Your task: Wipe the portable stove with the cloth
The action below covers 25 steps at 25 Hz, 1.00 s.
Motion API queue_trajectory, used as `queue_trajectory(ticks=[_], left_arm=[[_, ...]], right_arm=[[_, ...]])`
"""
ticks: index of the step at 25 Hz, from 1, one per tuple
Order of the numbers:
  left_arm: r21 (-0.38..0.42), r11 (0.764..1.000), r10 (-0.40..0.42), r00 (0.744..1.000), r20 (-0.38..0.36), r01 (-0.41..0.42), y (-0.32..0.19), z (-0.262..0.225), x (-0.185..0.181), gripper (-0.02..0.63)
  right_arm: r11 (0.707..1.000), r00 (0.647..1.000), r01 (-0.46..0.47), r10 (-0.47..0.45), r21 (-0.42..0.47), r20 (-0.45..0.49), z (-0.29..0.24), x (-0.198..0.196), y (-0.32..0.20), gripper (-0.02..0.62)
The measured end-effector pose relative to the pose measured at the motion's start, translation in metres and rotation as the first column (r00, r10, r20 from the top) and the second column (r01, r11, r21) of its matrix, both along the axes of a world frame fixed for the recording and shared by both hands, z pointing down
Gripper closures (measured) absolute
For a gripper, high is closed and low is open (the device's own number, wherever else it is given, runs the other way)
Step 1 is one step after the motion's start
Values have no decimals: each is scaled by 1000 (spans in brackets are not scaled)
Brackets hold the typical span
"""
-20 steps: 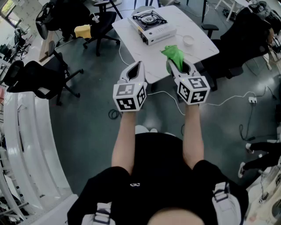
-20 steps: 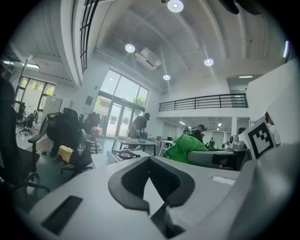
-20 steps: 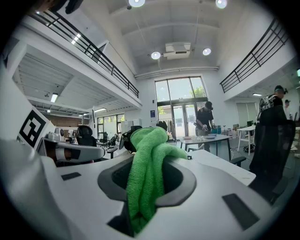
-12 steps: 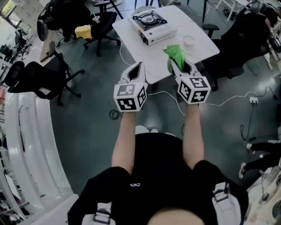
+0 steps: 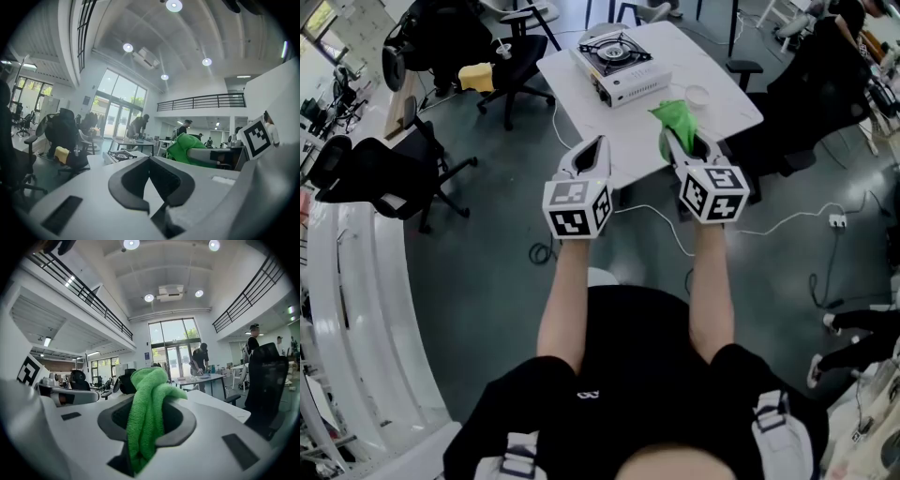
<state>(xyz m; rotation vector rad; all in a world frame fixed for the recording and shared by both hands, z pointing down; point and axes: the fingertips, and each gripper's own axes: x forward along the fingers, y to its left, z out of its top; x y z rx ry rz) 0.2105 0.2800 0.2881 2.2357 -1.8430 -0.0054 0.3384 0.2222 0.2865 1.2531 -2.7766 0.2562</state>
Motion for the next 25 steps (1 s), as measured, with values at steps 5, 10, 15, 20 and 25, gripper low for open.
queue_trajectory(ticks=[5, 10, 15, 20, 25], left_arm=[[20, 1000, 21, 1000, 12, -21, -8, -7, 8, 609], [27, 1000, -15, 1000, -7, 15, -23, -15, -12, 609], [68, 998, 8, 1000, 11, -9, -50, -29, -14, 609], [62, 998, 28, 1000, 6, -28, -88, -24, -23, 609], [48, 995, 90, 996, 14, -91, -137, -18, -14, 609]], right_arm=[[999, 999, -40, 40, -4, 16, -4, 12, -13, 512], [999, 1000, -12, 11, 36, 10, -20, 2, -22, 512], [997, 999, -38, 37, 67, 25, -32, 6, -47, 512], [996, 999, -52, 51, 73, 11, -29, -2, -77, 511], [995, 996, -91, 91, 48, -2, -17, -2, -120, 511]])
